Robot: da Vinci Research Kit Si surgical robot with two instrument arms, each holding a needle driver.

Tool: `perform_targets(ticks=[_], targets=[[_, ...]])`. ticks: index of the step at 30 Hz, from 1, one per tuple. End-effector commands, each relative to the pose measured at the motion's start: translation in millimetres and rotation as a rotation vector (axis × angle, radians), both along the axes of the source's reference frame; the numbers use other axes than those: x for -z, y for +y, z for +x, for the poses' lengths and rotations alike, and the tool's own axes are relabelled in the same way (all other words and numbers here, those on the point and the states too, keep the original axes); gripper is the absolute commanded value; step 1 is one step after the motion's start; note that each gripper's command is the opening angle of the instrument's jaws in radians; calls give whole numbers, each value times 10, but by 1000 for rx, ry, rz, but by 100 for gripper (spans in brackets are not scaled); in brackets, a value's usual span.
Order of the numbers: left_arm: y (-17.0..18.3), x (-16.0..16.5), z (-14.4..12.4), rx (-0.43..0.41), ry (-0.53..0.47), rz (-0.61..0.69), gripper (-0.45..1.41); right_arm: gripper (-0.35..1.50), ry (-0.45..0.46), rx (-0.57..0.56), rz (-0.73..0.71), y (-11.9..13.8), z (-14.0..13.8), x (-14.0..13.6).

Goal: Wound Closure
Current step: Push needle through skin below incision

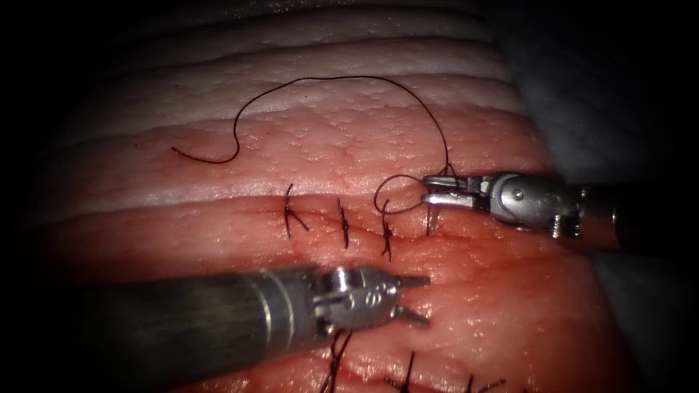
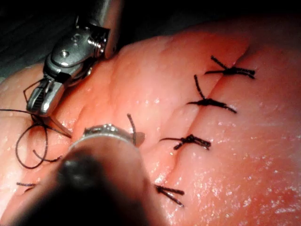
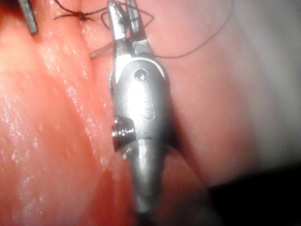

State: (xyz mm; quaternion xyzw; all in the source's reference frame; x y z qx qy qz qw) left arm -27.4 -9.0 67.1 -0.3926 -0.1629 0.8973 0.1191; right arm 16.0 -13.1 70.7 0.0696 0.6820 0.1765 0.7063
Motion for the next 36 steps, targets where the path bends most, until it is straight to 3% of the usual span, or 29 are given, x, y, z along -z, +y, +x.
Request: perform_targets(ticks=[1, 9, 17, 22, 36], targets=[[-1, -7, -7, -3, -4, -1, 20, -35, 5, 13, 14, 0, 9, -6], [-4, -5, -8, -8, -13, 3, 20, -35, -15, 133, 38, -7, 10, -7], [-12, -2, -8, -18, -18, 4, 20, -35, -72, 192, -43, -6, 3, -6], [-12, -2, -9, -19, -23, 7, 19, -35, -55, 229, -47, -5, 4, -4], [-13, -18, -13, -37, -22, 7, 19, -35, 23, 170, 89, -1, 3, -2]])
